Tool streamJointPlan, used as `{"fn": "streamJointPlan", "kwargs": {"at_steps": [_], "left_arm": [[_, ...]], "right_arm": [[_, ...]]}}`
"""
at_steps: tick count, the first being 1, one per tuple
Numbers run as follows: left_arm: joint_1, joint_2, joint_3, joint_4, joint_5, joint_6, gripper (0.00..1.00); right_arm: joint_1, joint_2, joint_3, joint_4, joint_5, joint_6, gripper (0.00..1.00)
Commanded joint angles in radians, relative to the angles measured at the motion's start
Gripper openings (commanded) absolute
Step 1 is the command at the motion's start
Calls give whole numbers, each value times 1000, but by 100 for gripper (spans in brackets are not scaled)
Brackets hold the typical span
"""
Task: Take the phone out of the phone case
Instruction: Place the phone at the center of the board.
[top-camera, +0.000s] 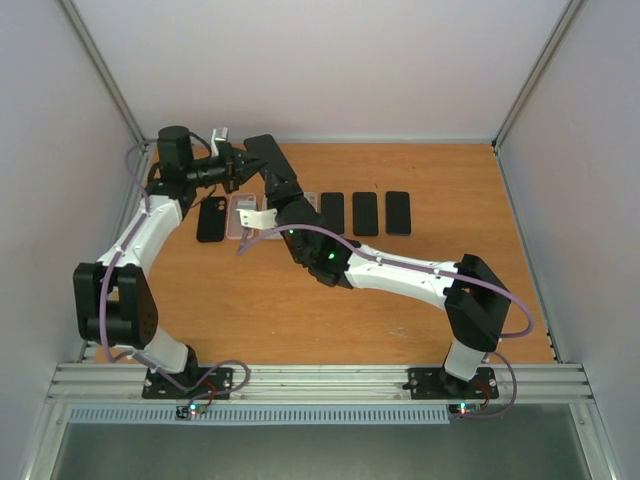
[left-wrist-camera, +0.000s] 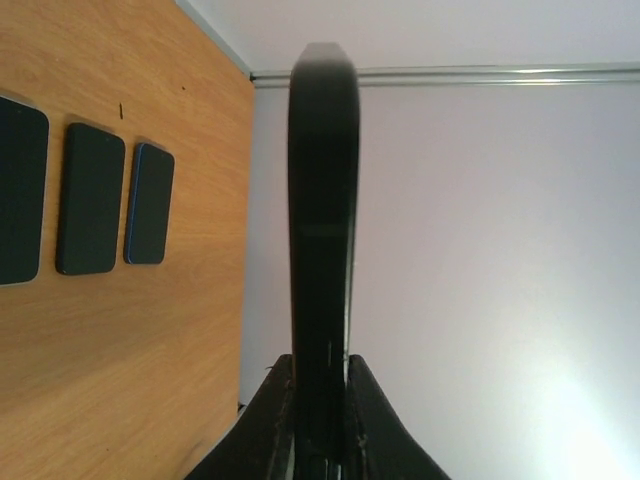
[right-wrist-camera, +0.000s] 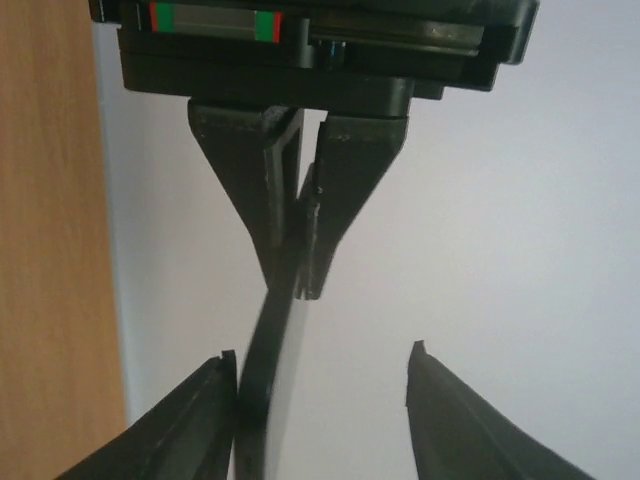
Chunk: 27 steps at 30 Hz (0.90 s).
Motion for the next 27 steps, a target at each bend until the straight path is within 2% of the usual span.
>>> {"fn": "streamJointPlan", "kwargs": {"at_steps": [1,4,6,9,10,14,18,21,27], "left_arm": [[16,17,21,111,23,-10,1],[24,23,69,80,30,16,0],[24,27,103,40,41,80,0],[25,30,151,-64,45,210,0],[24,22,173,-118,31,336,0],[20,7,159,-100,26,427,0],[-8,-16,113,51,36,397,0],[-41,-26,107,99,45,396,0],[-118,-40,104,125,63,437,0]], "right_arm": [[6,-52,-27,64,8,1,58],[4,-89,-57,-21,5,87,80],[-4,-128,-63,-156,-3,207,87],[-43,-177,0,-496,-64,460,92],[-129,-197,139,-871,-209,722,98],[-294,-206,314,-1213,-576,994,99],[-430,-188,408,-1370,-988,1155,98],[-510,-165,446,-1431,-1221,1240,99],[-664,-130,443,-1384,-1601,1451,99]]}}
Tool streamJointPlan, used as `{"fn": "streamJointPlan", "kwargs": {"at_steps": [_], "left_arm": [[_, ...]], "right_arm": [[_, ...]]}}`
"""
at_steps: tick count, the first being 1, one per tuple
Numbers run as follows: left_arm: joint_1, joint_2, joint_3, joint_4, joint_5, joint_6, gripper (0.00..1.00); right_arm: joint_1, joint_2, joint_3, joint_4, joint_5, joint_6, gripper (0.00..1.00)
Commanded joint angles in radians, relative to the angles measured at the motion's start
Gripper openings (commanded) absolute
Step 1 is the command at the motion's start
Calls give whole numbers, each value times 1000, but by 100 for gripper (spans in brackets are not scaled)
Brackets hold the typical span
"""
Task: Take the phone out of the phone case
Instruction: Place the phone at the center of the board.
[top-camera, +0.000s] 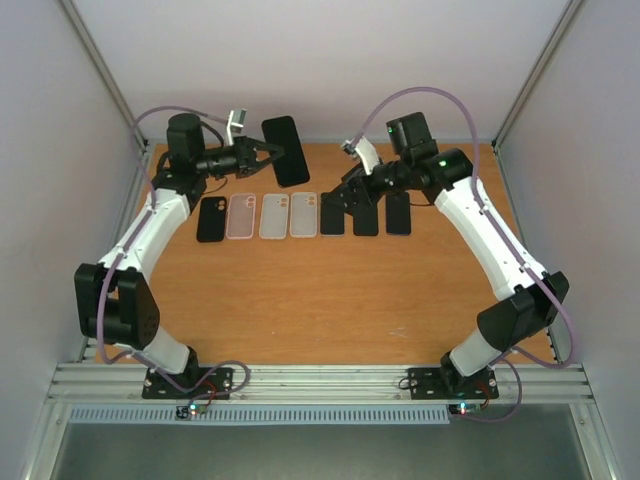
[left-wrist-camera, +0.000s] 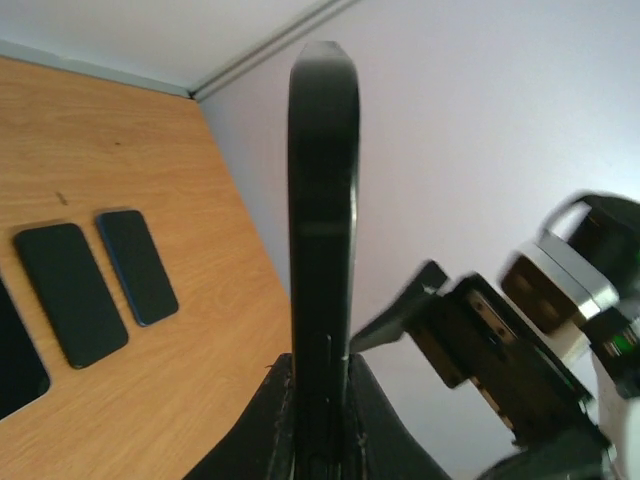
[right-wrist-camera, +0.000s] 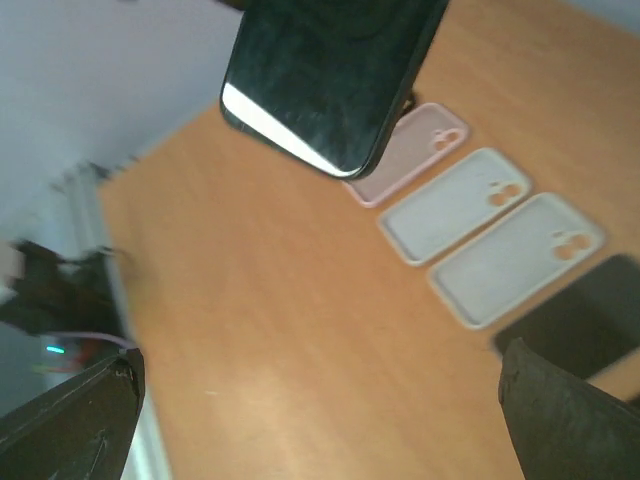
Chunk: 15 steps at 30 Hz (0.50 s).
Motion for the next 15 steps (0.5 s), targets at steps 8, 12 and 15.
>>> {"fn": "streamJointPlan", "kwargs": {"at_steps": [8,12,15], "left_arm": [[-153,-75,-40,256,50,27,0],[-171,-73,-47,306,42,-12,0],[-183,-71,-51,351,46,-45,0]], "right_arm": [[-190,10,-150,288,-597,585,96],[-189,-14,-236,460,-624,727,86],[-190,-12,-256,547,-635,807,75]]}}
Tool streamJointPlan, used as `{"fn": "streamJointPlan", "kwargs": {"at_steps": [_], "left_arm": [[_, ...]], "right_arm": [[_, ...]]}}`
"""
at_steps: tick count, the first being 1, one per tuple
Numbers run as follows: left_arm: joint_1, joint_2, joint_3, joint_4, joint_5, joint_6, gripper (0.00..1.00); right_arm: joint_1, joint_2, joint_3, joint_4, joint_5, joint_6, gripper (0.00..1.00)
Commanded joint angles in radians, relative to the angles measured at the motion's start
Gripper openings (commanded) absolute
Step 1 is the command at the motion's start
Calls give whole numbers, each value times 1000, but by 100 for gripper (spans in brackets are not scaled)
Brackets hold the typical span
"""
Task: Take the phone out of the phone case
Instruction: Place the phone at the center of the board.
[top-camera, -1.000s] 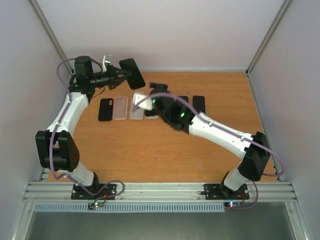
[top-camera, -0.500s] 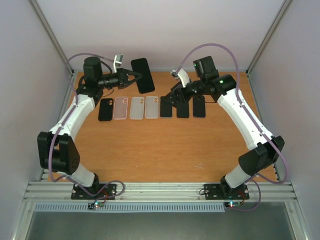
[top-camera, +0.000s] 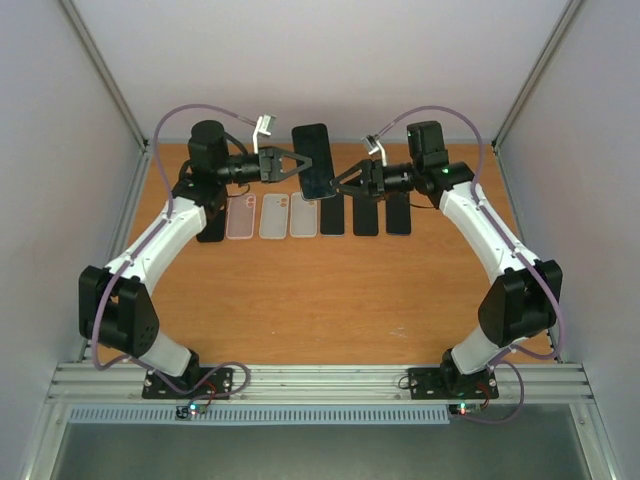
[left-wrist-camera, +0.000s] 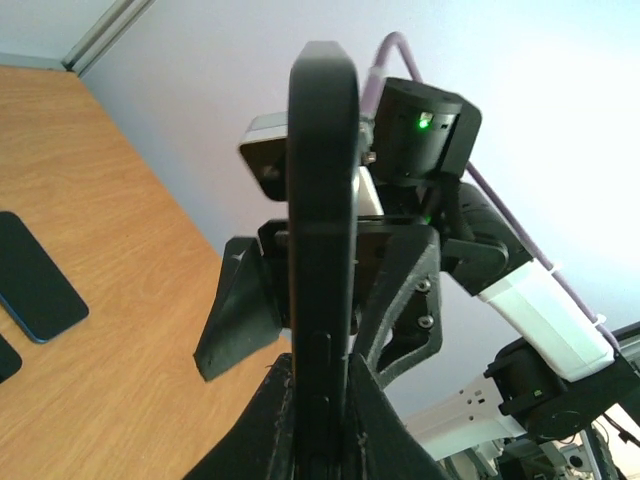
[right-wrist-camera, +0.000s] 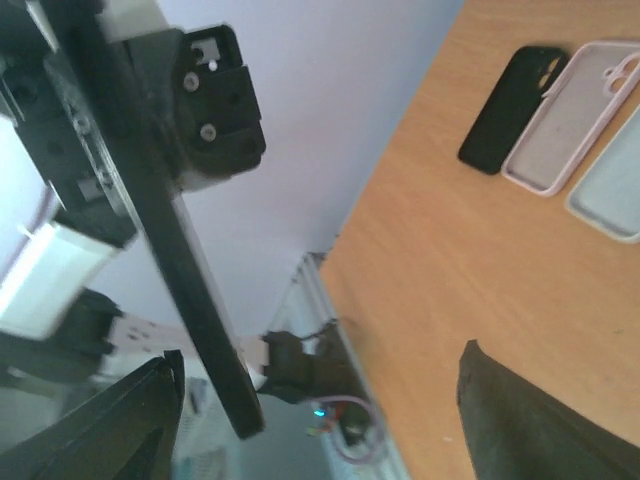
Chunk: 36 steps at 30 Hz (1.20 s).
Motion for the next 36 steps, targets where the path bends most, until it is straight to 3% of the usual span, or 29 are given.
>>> {"fn": "streamJointPlan", "kwargs": {"at_steps": [1,7,11,17,21,23,28,33,34,36], "left_arm": [[-17,-30,-2,174,16,-50,0],[-28,-20,-25,239,10,-106,0],[-28,-16,-31,268,3,-135,1],[-28,-13,-38,276,-10,-149,1],[-28,-7,-40,266,-14,-152,9],[-29,-4,-45,255,-13,-150,16],[-20,-13,-34,158,-9,-86,44],[26,-25,5,-47,-32,52,93],[36,-26,13,-91,-38,75,98],[56,-28,30,-183,-50,141,99]], "right_arm": [[1,-26,-14,204,-82,200,72],[9,-10,-45,408,-114,372,56],[27,3,-41,435,-119,400,49],[39,2,-48,474,-128,430,24],[38,-1,-50,477,-139,434,8],[35,-5,-51,468,-139,425,2],[12,-34,-46,378,-136,342,1],[-19,-45,18,65,-96,30,1],[-26,-42,33,0,-85,-23,1],[-50,-34,52,-111,-72,-107,1]]}}
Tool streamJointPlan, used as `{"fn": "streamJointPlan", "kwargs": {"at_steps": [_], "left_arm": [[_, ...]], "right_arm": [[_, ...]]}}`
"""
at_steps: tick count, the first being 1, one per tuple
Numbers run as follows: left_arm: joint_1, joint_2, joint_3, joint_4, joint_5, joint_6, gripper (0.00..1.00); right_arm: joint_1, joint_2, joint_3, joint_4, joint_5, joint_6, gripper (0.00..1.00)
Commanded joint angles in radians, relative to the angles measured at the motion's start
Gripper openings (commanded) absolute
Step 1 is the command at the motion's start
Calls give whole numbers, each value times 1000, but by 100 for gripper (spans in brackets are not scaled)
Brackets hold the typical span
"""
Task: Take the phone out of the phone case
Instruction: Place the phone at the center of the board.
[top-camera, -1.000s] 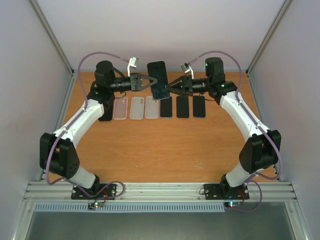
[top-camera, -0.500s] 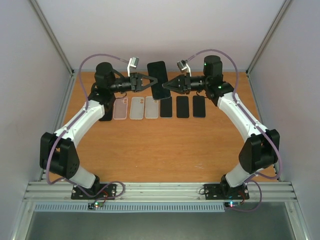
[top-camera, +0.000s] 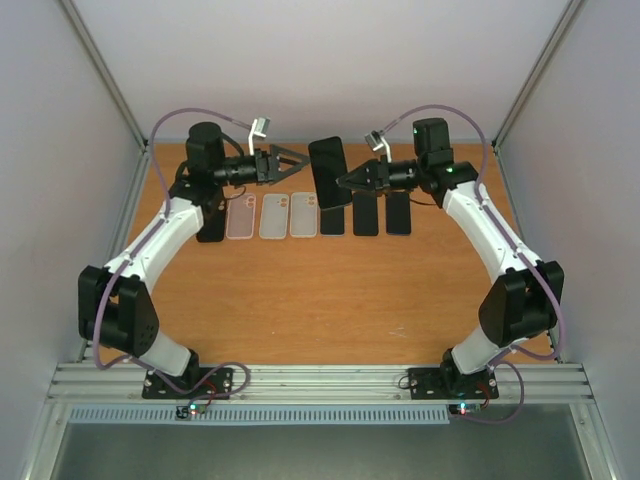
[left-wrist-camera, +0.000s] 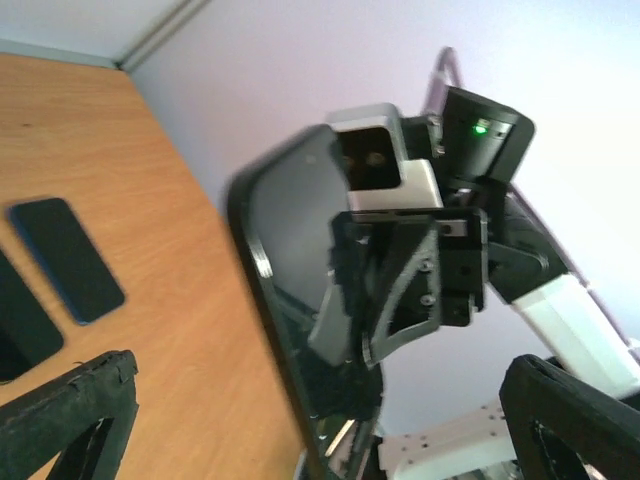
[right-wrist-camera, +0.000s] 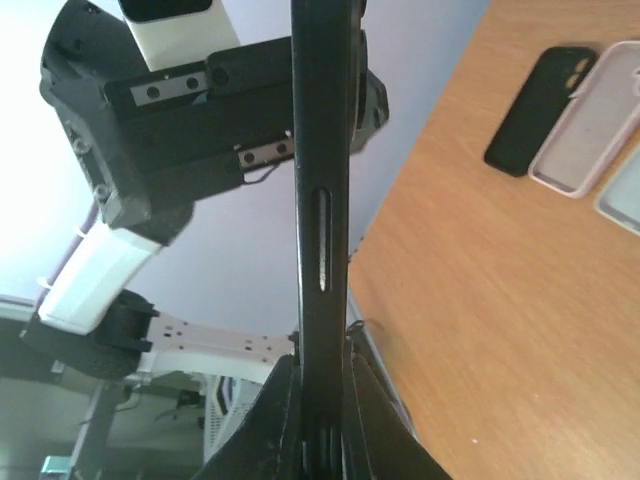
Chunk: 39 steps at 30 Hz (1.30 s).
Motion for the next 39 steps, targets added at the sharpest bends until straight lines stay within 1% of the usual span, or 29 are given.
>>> {"fn": "streamJointPlan", "kwargs": {"at_steps": [1,5,6,7,9,11,13,18,20,22,26,31,39], "left_arm": [[45,-29,63,-226,-33,184,99],[71,-31,125,-448,-76,341,99],[76,-30,149,-547,-96,421,99],[82,-28,175,-615,-124,470,99],[92,-25,222,-743,-211,596,99],[101,-23,251,-837,-331,664,99],[108,-29,264,-887,-444,709,99],[120,-60,245,-913,-646,710,99],[120,-66,240,-918,-677,721,99],[121,-65,232,-920,-680,721,99],[121,-69,205,-887,-629,718,99],[121,-57,210,-882,-608,720,99],[121,-44,206,-878,-597,714,99]], "right_arm": [[-48,-25,86,-306,27,-302,1],[-136,7,117,-475,61,-453,1],[-161,19,124,-517,72,-490,1],[-190,32,132,-555,80,-525,1],[-243,61,148,-633,95,-600,1],[-317,99,168,-701,130,-663,1],[-373,141,195,-766,163,-723,1],[-485,273,286,-893,272,-843,1],[-523,328,327,-919,311,-879,1],[-559,380,363,-933,339,-903,1],[-595,472,415,-925,391,-917,1],[-603,596,471,-920,428,-919,1],[-603,741,576,-919,449,-911,2]]}}
